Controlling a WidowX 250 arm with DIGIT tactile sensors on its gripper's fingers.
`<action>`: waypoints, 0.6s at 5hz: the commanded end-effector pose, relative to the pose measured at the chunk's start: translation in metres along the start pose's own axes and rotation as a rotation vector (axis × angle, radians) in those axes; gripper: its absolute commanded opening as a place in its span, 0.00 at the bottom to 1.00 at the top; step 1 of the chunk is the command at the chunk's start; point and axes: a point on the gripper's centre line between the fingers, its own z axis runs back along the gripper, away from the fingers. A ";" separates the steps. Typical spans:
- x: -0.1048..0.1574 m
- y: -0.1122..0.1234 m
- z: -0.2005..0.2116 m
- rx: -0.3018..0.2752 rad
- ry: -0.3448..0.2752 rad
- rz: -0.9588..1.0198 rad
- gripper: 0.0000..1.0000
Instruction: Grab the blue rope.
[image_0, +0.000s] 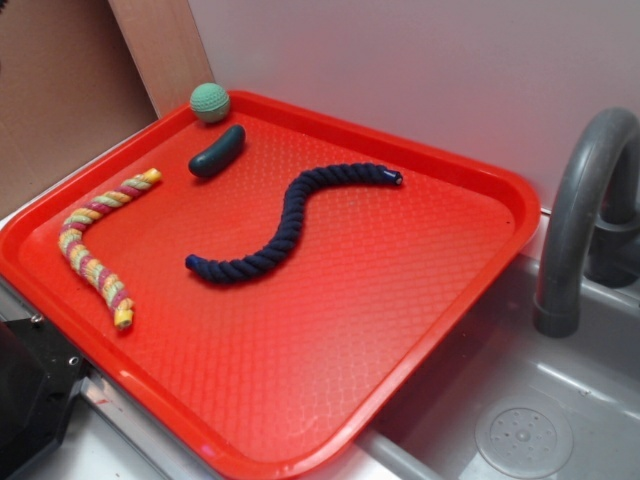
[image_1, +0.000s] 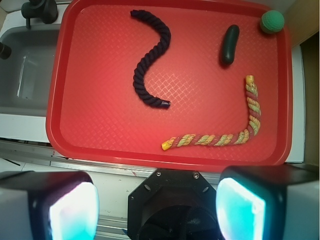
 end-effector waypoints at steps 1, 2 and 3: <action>0.000 0.000 0.000 0.000 0.000 0.000 1.00; 0.006 -0.001 0.002 -0.023 0.007 0.039 1.00; 0.022 -0.004 0.006 -0.041 0.012 0.100 1.00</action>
